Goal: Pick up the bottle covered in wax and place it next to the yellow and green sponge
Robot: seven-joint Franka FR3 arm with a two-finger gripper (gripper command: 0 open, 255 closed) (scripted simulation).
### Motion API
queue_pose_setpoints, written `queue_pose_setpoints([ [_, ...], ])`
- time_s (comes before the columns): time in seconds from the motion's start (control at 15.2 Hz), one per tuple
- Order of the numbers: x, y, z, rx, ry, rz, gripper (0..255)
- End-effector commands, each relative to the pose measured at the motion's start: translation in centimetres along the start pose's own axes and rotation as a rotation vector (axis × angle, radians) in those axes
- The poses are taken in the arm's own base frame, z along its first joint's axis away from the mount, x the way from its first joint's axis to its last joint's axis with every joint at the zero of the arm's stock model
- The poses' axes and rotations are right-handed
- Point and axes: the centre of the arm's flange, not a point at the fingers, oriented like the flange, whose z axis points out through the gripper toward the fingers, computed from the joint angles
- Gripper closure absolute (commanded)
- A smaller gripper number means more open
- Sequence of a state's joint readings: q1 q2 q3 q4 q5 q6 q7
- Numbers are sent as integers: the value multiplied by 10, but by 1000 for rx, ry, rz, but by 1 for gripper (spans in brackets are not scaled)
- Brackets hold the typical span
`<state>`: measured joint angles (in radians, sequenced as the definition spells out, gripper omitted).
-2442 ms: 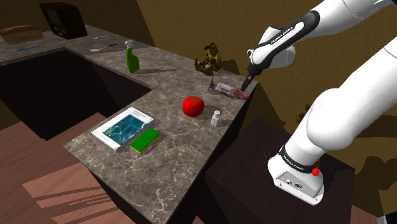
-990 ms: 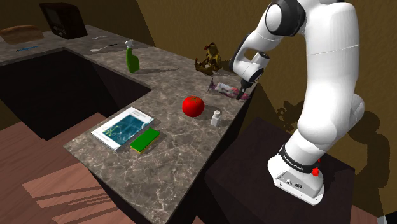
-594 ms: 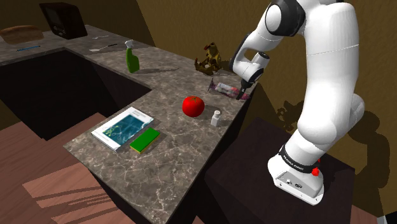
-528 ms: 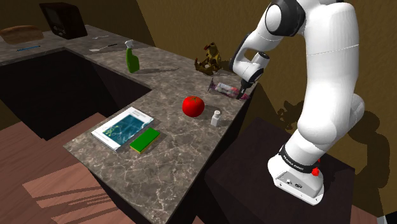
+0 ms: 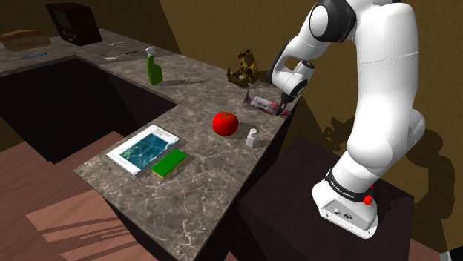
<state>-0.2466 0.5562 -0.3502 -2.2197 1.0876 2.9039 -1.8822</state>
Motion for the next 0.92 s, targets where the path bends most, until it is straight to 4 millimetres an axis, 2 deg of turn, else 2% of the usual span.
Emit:
queue_pose_setpoints([
  [0.0,1,0,0,0,1,-1,255],
  [0.86,15,13,-66,0,1,-1,255],
])
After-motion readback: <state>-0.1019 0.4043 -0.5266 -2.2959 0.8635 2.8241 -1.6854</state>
